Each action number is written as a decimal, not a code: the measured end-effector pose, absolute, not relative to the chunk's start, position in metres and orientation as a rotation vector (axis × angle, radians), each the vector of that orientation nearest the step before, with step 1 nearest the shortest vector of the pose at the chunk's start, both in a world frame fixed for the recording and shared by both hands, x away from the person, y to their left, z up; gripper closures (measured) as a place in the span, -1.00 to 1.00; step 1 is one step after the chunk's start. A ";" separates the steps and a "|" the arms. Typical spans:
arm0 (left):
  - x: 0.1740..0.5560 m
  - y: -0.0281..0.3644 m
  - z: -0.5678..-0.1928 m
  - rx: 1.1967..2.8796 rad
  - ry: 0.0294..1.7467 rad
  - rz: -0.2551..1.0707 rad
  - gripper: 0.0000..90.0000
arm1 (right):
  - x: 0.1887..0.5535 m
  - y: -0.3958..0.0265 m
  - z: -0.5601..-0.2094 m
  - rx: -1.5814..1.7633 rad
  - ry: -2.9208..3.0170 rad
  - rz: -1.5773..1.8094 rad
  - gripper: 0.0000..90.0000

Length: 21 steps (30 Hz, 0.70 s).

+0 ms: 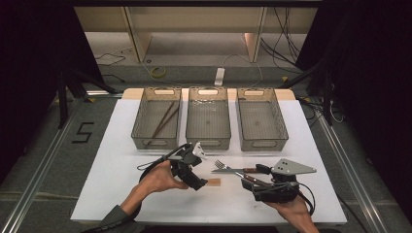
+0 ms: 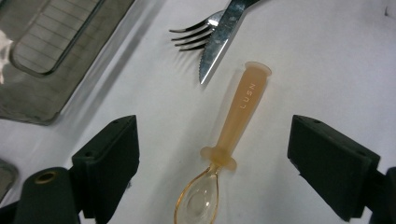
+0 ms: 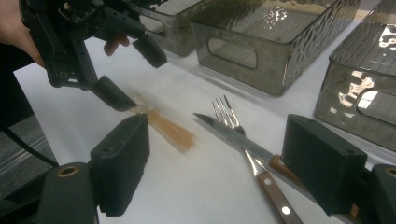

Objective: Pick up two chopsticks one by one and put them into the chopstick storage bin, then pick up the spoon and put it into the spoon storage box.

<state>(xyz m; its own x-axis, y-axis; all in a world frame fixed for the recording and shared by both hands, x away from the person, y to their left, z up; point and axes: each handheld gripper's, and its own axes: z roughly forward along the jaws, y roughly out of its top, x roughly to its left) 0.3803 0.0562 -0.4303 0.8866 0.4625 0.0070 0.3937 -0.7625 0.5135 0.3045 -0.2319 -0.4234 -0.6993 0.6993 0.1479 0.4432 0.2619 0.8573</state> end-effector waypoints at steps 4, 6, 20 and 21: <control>0.381 0.052 -0.434 2.554 0.610 0.169 -0.62 | 0.304 -0.232 -0.423 1.057 2.280 1.404 -0.47; 0.381 0.049 -0.437 2.556 0.612 0.161 -0.59 | 0.304 -0.231 -0.423 1.050 2.282 1.402 -0.47; 0.381 0.041 -0.451 2.602 0.557 0.138 -0.23 | 0.305 -0.232 -0.423 1.054 2.279 1.390 -0.47; 0.380 0.040 -0.452 2.601 0.557 0.139 -0.19 | 0.304 -0.231 -0.423 1.054 2.282 1.386 -0.47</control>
